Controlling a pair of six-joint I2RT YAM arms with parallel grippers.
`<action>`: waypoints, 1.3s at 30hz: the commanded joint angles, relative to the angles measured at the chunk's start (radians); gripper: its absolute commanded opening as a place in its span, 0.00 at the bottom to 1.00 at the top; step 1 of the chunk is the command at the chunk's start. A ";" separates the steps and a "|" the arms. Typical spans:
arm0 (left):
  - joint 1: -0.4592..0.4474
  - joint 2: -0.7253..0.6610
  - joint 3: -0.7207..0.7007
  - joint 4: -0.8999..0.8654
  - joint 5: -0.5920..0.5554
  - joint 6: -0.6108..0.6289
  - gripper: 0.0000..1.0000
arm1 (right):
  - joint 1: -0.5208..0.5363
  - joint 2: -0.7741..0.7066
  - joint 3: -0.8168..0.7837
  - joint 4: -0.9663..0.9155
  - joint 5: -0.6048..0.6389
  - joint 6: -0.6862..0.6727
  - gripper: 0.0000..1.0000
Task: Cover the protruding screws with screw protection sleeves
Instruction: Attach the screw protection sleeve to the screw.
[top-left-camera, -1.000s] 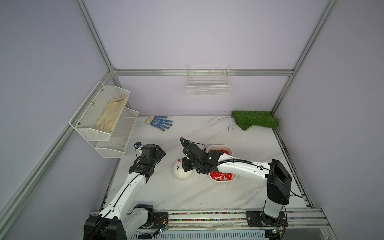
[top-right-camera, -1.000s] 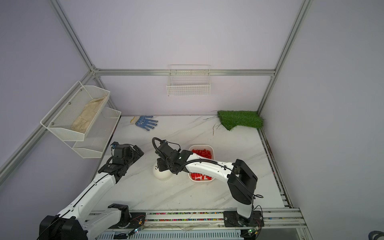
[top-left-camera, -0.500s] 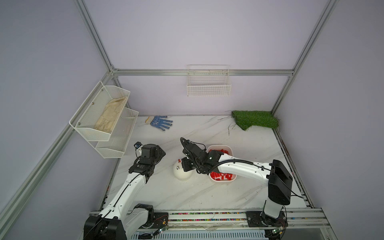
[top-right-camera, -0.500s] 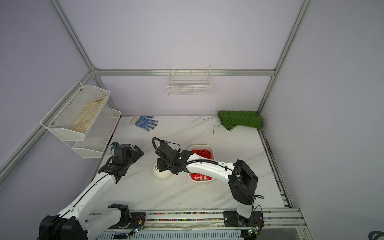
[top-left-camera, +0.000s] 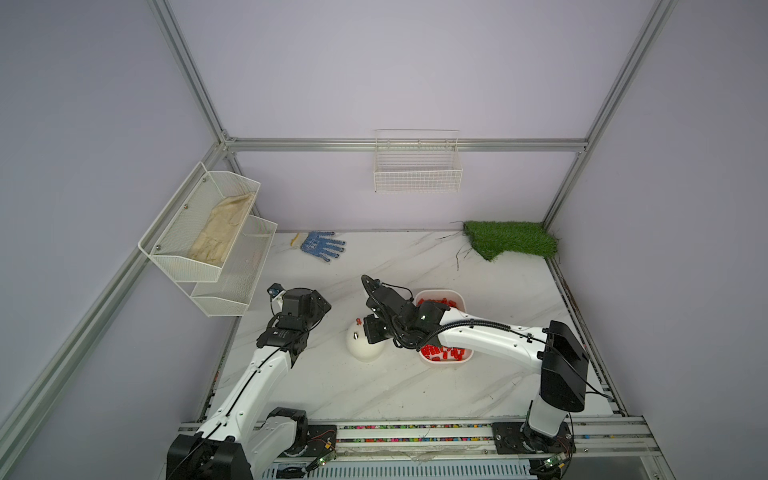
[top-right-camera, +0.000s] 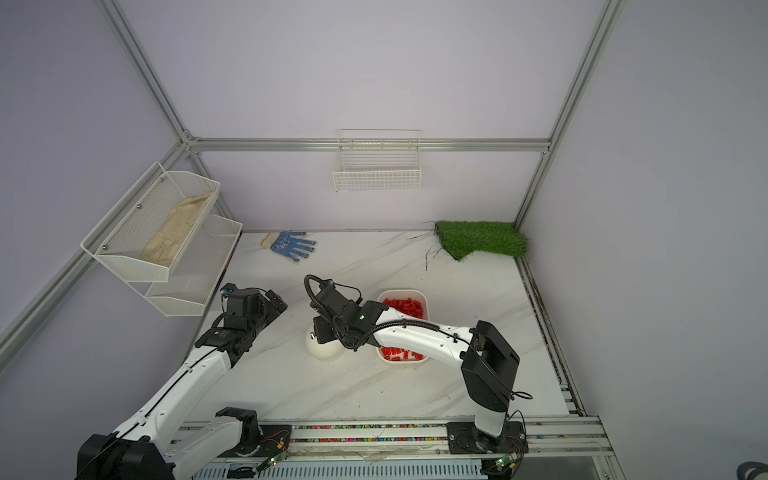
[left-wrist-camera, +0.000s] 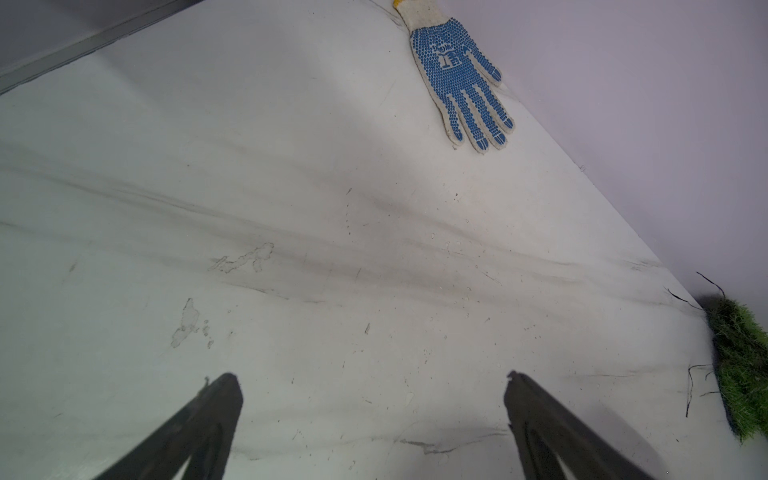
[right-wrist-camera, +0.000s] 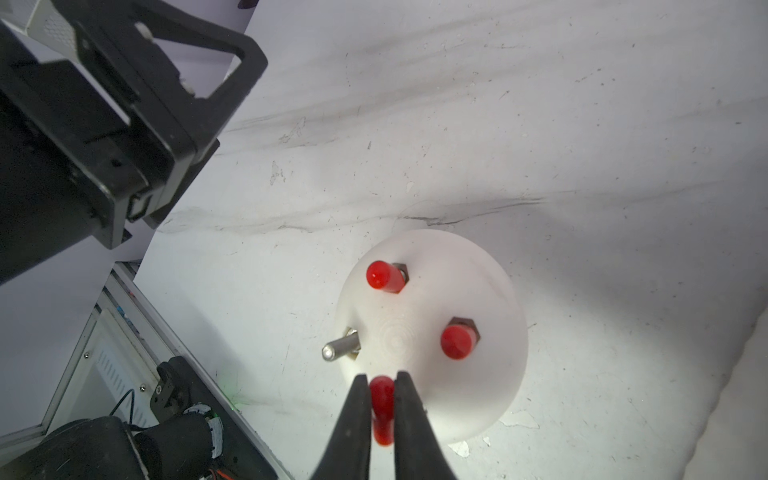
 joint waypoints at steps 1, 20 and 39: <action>0.006 -0.019 -0.029 0.017 -0.001 -0.002 1.00 | 0.015 -0.041 -0.016 -0.005 0.012 0.019 0.14; 0.006 -0.019 -0.026 0.017 0.009 -0.011 1.00 | 0.017 -0.048 0.003 -0.014 0.053 0.008 0.14; 0.006 -0.025 -0.029 0.018 0.001 0.000 1.00 | 0.018 0.012 0.018 0.009 0.057 -0.013 0.14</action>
